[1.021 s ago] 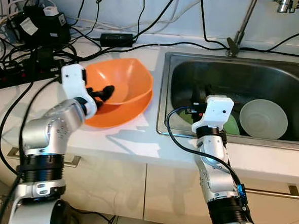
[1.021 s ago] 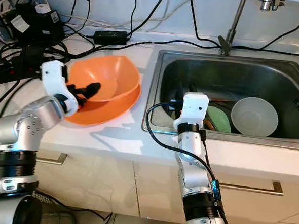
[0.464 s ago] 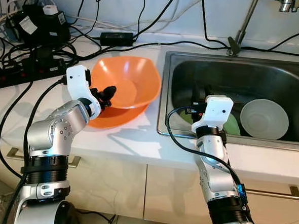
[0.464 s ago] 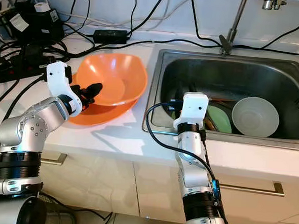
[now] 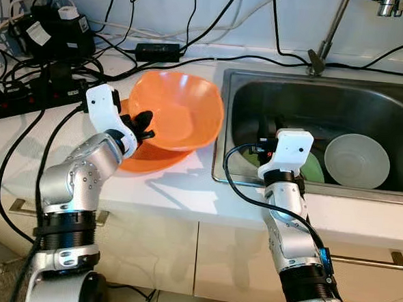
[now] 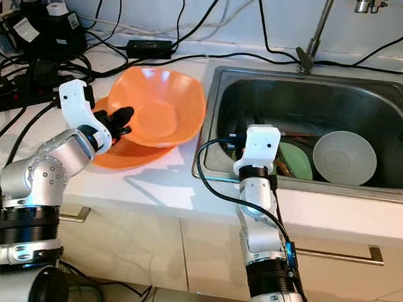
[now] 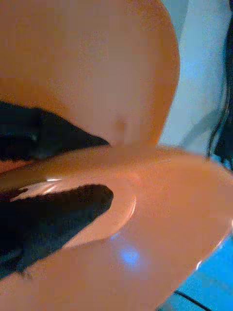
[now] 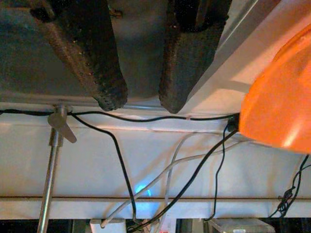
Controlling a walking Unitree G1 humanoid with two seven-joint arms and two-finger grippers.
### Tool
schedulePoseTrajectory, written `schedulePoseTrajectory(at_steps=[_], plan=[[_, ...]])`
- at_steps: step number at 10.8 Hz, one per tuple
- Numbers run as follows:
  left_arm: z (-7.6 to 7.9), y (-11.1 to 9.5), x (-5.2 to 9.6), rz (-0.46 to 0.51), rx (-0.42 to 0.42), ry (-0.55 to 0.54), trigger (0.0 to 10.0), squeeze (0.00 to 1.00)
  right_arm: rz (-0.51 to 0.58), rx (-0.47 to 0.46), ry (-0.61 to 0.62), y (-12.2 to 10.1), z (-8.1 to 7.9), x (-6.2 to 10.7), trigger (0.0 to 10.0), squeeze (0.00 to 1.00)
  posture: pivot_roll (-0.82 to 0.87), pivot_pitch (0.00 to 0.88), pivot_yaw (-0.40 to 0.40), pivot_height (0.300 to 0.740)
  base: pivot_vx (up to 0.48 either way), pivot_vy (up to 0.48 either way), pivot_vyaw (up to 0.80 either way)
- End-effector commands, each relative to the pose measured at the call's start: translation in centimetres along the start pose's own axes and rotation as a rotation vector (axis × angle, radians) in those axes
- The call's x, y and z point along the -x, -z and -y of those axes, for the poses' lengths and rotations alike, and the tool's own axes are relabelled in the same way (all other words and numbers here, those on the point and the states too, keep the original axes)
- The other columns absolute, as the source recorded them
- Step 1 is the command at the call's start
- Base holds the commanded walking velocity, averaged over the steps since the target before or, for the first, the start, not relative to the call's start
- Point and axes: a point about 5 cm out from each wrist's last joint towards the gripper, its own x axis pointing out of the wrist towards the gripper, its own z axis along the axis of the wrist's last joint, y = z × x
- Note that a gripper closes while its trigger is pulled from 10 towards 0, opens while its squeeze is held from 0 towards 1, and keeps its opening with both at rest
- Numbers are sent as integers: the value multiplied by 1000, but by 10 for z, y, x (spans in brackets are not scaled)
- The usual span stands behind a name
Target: Kitchen organization
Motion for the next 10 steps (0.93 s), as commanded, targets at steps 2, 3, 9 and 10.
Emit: schedulePoseTrajectory(at_steps=[2,3,9,10], plan=[[0,1,0,11,17,-12,0,0,-9,3,-4,0,-2,-3,10000,0,105,0,62,740,0,0,0],[2,3,0,16,37,-13,0,0,-9,4,0,0,-1,-3,10000,0,104,0,63,740,0,0,0],[18,-14,4,263,275,53,0,0,-10,5,1,-1,-2,-5,10000,0,104,0,58,740,0,0,0],[27,-11,3,272,306,97,1882,0,-11,3,-1,-1,-2,-5,10000,0,101,0,57,740,0,0,0]])
